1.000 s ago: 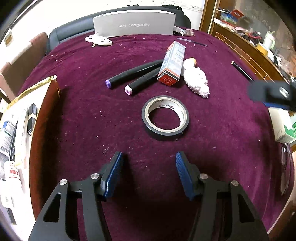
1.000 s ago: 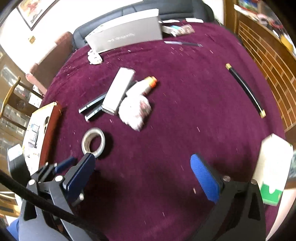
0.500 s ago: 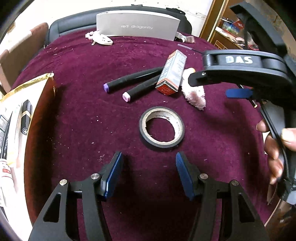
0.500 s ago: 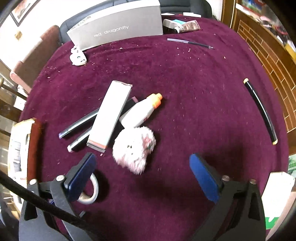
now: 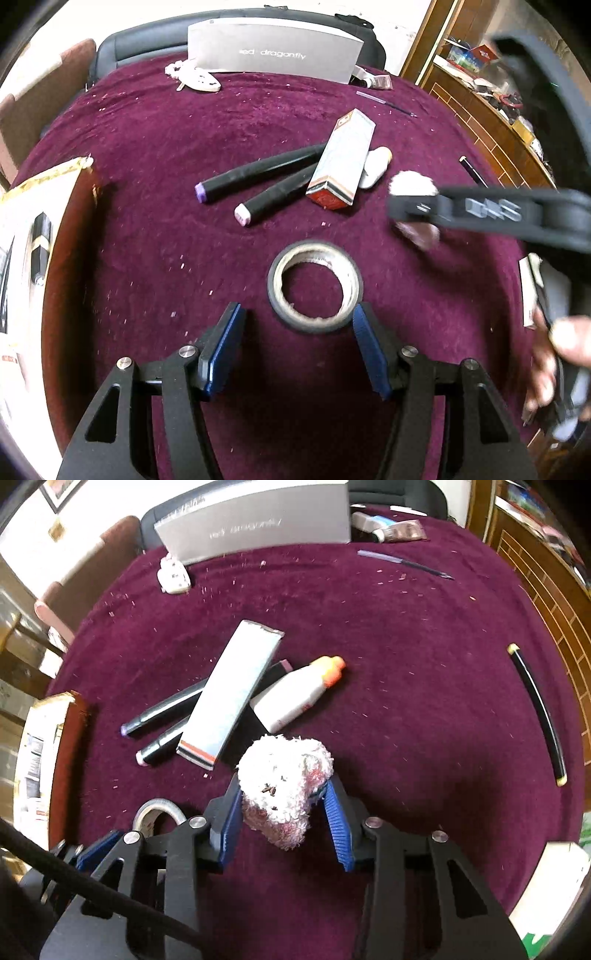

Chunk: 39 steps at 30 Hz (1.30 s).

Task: Organize objects
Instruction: 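Grasp the black tape roll with left tool while right grasps pink plush toy, then carry the tape roll and pink plush toy over the tray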

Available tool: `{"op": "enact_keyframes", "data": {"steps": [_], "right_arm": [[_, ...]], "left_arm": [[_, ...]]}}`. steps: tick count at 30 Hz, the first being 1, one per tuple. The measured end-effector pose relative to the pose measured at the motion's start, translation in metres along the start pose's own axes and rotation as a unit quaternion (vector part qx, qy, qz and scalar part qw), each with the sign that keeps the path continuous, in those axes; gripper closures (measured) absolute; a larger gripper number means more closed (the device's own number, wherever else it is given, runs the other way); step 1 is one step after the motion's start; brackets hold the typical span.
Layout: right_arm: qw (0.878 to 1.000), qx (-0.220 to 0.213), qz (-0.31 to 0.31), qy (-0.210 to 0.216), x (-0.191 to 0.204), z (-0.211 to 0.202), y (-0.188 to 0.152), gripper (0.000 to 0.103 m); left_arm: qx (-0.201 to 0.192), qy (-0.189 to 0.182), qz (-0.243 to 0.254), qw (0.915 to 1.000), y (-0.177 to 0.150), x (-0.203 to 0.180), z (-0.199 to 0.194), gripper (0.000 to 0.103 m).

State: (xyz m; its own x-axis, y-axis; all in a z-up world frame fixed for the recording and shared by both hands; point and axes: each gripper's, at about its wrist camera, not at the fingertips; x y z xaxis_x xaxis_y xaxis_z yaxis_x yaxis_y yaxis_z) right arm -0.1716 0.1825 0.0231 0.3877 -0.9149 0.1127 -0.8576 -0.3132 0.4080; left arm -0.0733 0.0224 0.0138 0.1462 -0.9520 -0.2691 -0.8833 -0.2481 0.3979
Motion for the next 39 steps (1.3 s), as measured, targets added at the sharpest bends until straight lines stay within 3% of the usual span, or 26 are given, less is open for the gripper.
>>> {"op": "enact_keyframes", "data": {"steps": [4, 12, 14, 16, 26, 39], "right_arm": [[1.000, -0.014, 0.007, 0.014, -0.005, -0.019, -0.016, 0.063], [0.999, -0.019, 0.026, 0.033, -0.011, -0.030, -0.035, 0.063], [0.999, -0.020, 0.028, 0.034, -0.012, -0.032, -0.039, 0.063], [0.999, -0.022, 0.029, 0.037, -0.011, -0.036, -0.045, 0.063], [0.998, -0.020, 0.011, 0.053, 0.014, -0.042, -0.065, 0.063], [0.996, -0.029, -0.044, 0.073, 0.087, -0.045, -0.058, 0.063]], "left_arm": [[-0.009, 0.023, 0.009, 0.9997, 0.009, -0.009, 0.008, 0.037], [-0.009, 0.074, 0.058, 0.9955, 0.013, -0.030, 0.030, 0.035], [-0.019, 0.065, 0.052, 0.9963, 0.011, -0.027, 0.027, 0.039], [-0.036, 0.067, 0.054, 0.9956, 0.008, -0.025, 0.022, 0.051], [-0.031, 0.013, 0.013, 0.9993, -0.027, 0.010, -0.014, 0.051], [-0.077, -0.001, -0.025, 0.9967, -0.044, 0.062, -0.092, 0.051]]}}
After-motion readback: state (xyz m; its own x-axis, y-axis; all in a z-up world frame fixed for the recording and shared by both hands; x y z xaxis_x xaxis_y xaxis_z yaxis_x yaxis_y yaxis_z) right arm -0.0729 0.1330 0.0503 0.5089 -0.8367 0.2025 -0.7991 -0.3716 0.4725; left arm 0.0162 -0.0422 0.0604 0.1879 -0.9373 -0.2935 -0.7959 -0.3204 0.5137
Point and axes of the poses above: each gripper's, at about its wrist camera, not at the fingertips, and z roughly the way its jaws point, x to its left, y to its top, and after that the axes turned 14 degrees about -z, right-handed
